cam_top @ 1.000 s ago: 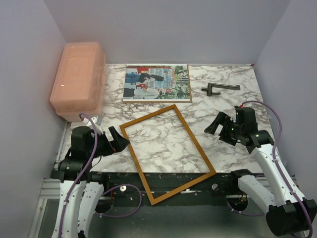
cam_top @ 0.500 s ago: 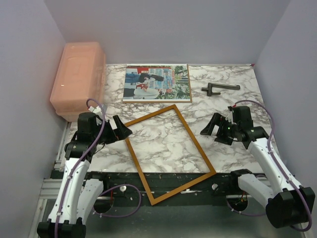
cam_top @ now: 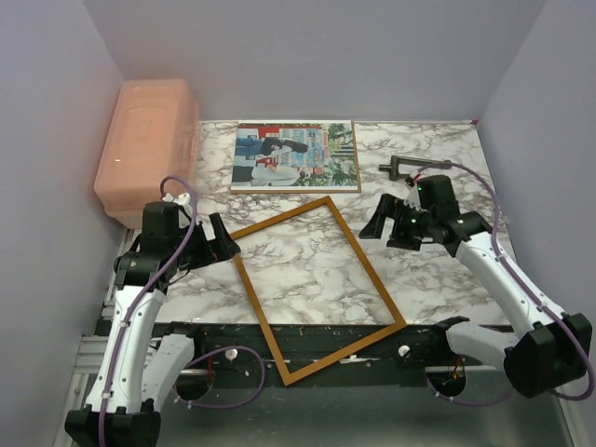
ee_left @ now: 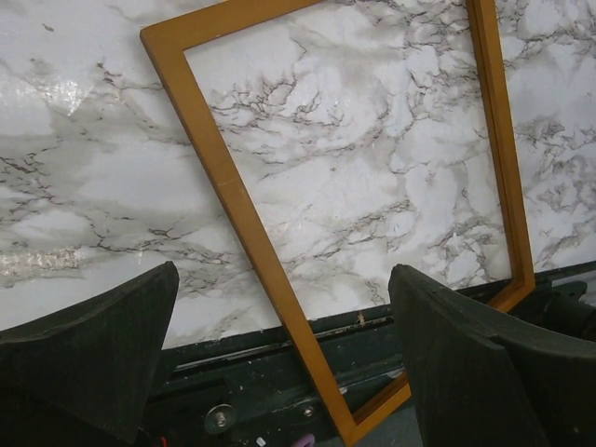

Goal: Put the photo into the frame

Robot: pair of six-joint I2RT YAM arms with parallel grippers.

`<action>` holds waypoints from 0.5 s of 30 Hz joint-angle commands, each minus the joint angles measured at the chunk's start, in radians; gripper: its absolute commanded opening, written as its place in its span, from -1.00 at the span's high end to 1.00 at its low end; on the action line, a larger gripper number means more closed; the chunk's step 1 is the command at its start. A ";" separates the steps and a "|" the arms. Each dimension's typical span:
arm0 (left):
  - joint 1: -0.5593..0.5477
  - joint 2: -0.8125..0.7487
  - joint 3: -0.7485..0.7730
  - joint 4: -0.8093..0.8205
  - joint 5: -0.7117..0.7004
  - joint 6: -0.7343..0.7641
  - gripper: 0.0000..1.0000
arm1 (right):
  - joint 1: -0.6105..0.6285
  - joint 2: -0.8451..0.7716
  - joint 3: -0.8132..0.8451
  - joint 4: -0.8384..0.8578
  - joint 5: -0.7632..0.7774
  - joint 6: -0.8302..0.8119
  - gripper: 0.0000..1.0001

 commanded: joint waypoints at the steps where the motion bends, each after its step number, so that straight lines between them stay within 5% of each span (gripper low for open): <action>1: 0.004 -0.098 0.059 -0.046 -0.029 0.050 -0.97 | 0.173 0.087 0.087 0.013 0.134 0.026 -0.99; 15: 0.005 -0.364 0.221 0.070 0.119 -0.125 -0.97 | 0.741 0.488 0.355 0.023 0.412 0.156 -0.98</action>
